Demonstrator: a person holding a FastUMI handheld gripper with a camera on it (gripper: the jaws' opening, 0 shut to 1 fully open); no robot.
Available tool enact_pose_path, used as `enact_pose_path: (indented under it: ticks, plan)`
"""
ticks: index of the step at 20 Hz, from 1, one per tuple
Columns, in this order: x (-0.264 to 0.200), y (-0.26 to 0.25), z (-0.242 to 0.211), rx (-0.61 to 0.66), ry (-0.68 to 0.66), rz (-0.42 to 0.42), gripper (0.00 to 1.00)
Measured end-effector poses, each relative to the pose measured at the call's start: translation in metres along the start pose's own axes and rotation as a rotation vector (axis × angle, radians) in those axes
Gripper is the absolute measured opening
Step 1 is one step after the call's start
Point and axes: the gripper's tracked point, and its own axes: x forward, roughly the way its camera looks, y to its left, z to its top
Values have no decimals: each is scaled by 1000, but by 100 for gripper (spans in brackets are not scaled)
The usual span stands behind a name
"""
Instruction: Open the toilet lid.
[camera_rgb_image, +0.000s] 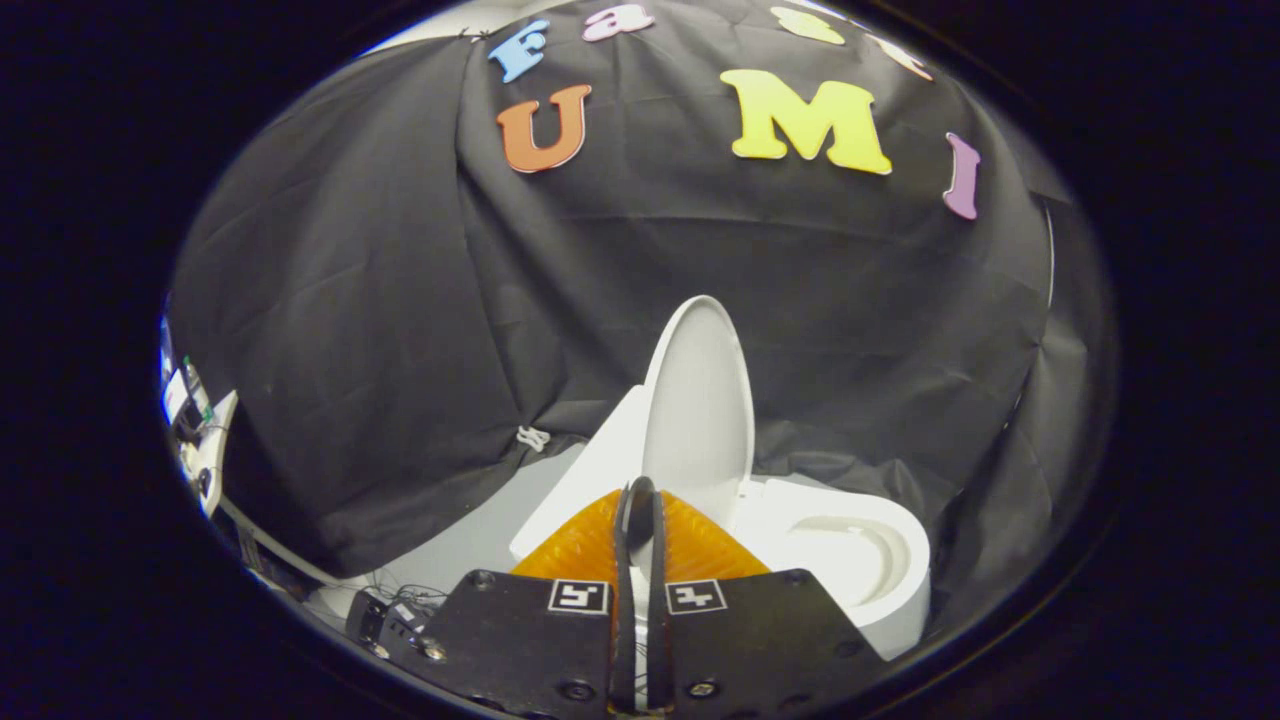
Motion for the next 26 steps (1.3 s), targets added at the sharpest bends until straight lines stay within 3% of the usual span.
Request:
enact_pose_path:
  ticks: [3, 6, 8, 10, 13, 18, 20, 26]
  plan:
    - [-2, -8, -3, -9, -19, 11, 14]
    - [-20, -2, -8, 61, -16, 137, 21]
    - [-38, -1, -10, 65, -47, 171, 26]
    - [-59, -18, -11, 26, -106, 146, 38]
    - [-94, -43, -29, 14, -176, 124, 67]
    - [-159, -98, -53, 68, -279, 73, 82]
    - [-184, -122, -65, 66, -314, 41, 97]
    - [-243, -173, -104, 94, -417, -44, 99]
